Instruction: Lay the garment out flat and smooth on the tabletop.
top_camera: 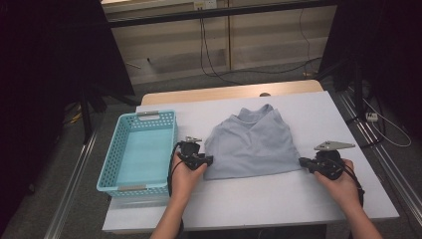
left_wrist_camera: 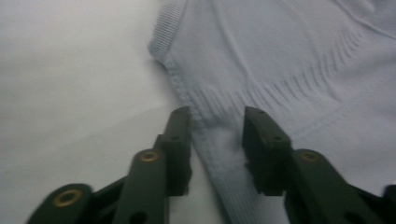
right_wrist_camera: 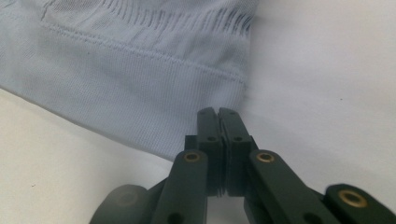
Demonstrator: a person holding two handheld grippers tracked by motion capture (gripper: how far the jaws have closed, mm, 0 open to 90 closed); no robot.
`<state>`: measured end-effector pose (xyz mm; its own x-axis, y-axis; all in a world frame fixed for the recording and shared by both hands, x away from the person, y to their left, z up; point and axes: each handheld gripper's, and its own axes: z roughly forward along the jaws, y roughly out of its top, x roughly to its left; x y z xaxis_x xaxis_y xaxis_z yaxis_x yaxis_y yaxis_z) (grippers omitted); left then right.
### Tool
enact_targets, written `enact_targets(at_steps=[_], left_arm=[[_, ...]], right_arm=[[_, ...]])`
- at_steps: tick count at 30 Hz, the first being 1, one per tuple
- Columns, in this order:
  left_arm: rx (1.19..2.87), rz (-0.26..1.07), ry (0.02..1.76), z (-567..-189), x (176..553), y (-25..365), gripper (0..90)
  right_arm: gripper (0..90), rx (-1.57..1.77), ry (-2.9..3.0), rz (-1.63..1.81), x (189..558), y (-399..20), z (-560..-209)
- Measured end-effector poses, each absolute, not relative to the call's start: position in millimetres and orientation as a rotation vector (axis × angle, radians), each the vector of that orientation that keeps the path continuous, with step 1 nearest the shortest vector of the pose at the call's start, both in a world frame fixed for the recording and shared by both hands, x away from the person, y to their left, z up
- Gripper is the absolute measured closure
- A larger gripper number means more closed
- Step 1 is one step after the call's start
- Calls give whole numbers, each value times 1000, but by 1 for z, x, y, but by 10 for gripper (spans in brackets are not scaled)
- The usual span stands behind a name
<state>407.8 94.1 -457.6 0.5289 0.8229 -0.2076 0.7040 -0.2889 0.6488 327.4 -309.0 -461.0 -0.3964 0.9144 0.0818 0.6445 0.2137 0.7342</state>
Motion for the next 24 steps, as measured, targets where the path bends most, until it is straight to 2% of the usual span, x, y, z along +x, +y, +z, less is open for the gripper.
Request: enact_targets(at_steps=[3,6,8,15,24], left_arm=[[2058,222,1240,-458,407,94,687],[2056,180,1252,-458,405,94,816],[2072,175,1247,-457,403,92,854],[2062,123,1221,-443,390,96,869],[2074,49,1146,-433,366,94,868]], right_arm=[[892,1448,2124,998,327,-308,-461],[894,1460,2103,1008,326,-308,-459],[894,1457,2099,1003,325,-308,-458],[896,1468,2065,1037,315,-312,-447],[898,1456,2082,1047,273,-321,-429]])
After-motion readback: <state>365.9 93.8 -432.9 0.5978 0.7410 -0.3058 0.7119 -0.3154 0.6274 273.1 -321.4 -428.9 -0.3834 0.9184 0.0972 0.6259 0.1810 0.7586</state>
